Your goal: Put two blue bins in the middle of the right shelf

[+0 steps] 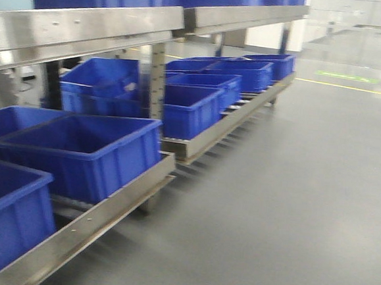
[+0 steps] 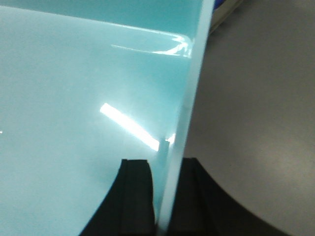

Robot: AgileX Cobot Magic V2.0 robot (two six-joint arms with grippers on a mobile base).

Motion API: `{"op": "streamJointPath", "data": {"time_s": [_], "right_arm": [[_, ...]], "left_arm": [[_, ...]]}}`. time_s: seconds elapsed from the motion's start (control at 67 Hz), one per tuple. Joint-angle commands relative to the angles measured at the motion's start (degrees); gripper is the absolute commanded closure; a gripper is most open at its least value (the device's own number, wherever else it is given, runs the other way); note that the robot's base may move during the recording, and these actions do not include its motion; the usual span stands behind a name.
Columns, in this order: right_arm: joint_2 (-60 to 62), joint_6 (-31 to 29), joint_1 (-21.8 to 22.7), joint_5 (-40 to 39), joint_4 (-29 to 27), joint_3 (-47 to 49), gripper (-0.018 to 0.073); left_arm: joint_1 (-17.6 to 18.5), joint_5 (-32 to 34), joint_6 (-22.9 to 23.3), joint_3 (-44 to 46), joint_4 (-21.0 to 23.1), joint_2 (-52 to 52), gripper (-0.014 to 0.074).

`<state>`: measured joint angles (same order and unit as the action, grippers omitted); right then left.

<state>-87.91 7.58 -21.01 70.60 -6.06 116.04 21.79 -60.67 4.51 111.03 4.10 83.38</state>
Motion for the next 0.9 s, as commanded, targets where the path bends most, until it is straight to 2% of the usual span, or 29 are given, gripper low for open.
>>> {"op": "streamJointPath", "data": {"time_s": [0.0, 0.881], "right_arm": [[0.51, -1.46, 0.31, -0.64, 1.32, 0.5, 0.0712], [0.51, -1.46, 0.31, -0.64, 1.32, 0.5, 0.0712]], "left_arm": [[0.12, 3.45, -0.38, 0.87, 0.16, -0.77, 0.0707], [0.12, 3.45, -0.38, 0.87, 0.16, -0.77, 0.0707]]}}
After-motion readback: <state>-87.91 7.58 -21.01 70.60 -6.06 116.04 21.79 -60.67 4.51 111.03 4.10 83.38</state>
